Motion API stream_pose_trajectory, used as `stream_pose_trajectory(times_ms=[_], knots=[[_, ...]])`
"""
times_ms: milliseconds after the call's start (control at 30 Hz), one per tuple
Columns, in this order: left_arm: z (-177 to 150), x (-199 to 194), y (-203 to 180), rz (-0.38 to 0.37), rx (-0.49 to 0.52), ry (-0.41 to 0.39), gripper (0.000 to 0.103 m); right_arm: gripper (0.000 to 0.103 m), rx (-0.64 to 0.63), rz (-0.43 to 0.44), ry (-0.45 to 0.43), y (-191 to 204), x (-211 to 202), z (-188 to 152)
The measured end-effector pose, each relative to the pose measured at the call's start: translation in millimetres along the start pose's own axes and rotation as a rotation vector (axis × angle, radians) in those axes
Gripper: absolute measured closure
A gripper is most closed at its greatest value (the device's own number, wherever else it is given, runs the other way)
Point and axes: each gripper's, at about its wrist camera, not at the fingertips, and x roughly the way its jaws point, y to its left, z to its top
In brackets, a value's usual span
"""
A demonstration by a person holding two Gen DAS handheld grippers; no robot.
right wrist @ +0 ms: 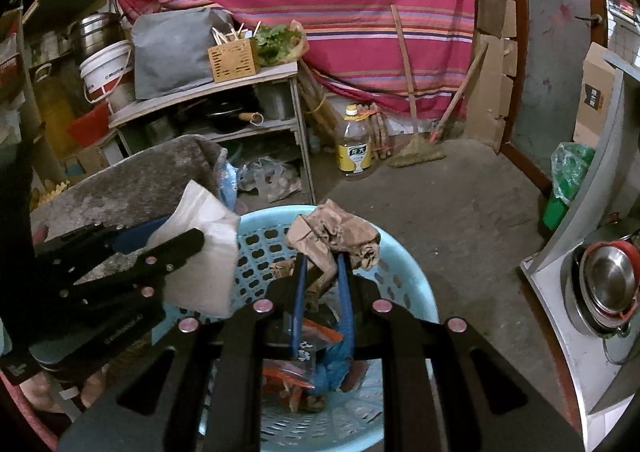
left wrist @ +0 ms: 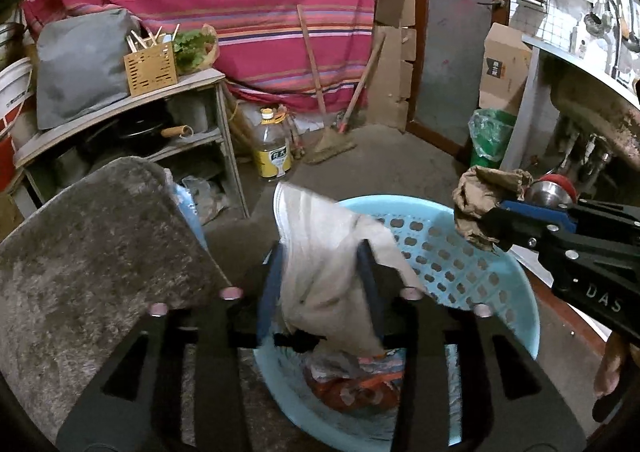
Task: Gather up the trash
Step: 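Carry both items over the light blue basket and open both grippers to drop them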
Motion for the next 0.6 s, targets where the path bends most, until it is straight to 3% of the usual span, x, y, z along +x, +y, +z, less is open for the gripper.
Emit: stream_pose_trajectory(times_ms=[33,200,267,333,433,600], knots=[[-2,-1,3,0.014,-0.003,-0.005,0.043,0.087,0.002,0.004,0.007,2,3,0],[-4,-12,24,0.044,-0.025,-0.020,0.036,0.087,0.008,0.018,0.041,11,18,-2],[-8,-23,42,0.082,-0.041,-0.034,0.029,0.087,0.002,0.019,0.056,17,24,-3],[-13,-35,63,0.138,-0.061,-0.051,0.017,0.087,-0.002,0.016,0.071,23,31,-5],[-27,-61,113,0.244,-0.087,-0.064,0.013,0.087,-0.006,0.013,0.079,30,36,-6],[-57,-114,229,0.490,-0.180,-0.072,0.006,0.087,-0.023,0.003,0.088,40,39,-8]])
